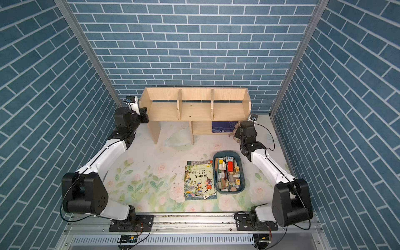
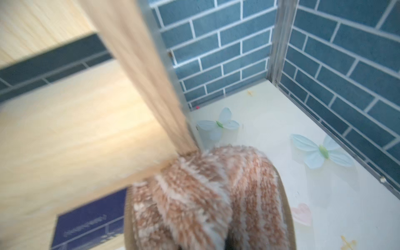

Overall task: Wipe the bookshelf clean with a cloth
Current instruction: Wipe the dust from the shelf.

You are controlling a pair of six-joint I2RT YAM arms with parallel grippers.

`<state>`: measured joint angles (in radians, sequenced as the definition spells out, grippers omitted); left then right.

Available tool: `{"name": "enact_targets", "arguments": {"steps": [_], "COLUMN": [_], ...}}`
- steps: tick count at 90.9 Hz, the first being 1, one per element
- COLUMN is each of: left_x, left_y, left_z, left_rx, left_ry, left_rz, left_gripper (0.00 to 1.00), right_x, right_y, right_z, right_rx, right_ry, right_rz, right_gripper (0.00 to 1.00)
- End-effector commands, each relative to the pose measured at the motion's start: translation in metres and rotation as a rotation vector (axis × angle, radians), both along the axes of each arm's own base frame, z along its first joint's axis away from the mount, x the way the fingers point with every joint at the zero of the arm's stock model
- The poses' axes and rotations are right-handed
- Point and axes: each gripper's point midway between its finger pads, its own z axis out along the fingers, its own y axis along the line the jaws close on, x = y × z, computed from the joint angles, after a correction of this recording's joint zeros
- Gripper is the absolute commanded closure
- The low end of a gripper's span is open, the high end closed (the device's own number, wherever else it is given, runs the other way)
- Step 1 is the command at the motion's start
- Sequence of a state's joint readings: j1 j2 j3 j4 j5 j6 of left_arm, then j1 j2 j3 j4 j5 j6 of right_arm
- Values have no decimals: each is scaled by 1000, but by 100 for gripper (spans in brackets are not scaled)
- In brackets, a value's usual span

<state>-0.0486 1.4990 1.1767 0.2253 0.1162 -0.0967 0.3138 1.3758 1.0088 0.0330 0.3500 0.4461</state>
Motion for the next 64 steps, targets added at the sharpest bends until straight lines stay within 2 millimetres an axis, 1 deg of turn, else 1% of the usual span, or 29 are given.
{"name": "enact_targets", "arguments": {"steps": [1, 3, 6, 12, 23, 29, 31, 43, 45, 47, 57, 64], "left_x": [-17, -17, -17, -17, -17, -18, -18, -19, -19, -19, -19, -20], "left_y": [-44, -44, -44, -44, -44, -43, -43, -45, -46, -48, -53, -53], "left_z": [-65, -64, -65, -64, -64, -64, -63, -62, -63, -62, -62, -61], "left_rx": [-142, -142, -142, -143, -148, -147, -146, -163, -167, -170, -182, -183], "left_ry": [241, 239, 240, 239, 241, 239, 238, 236, 237, 235, 235, 234], "left_rz": [-159, -160, -160, -158, -155, -151, -150, -156, -161, -164, -175, -171], "left_gripper": [100, 100, 100, 100, 100, 100, 100, 100, 100, 100, 100, 100], "right_x": [0, -1, -2, -8, -15, -23, -26, -38, -40, -40, -40, -38], "right_y": [43, 55, 68, 108, 170, 207, 219, 285, 296, 307, 358, 395], "right_z": [18, 21, 26, 35, 37, 38, 41, 46, 50, 47, 50, 40], "right_rx": [-43, -43, -44, -42, -18, 0, 7, 42, 56, 63, 95, 98], "right_ry": [-15, -23, -37, -59, -66, -75, -84, -122, -134, -133, -152, -147], "right_rz": [125, 148, 167, 234, 322, 386, 408, 522, 543, 560, 628, 673], "right_gripper": [100, 100, 100, 100, 100, 100, 100, 100, 100, 100, 100, 100]}}
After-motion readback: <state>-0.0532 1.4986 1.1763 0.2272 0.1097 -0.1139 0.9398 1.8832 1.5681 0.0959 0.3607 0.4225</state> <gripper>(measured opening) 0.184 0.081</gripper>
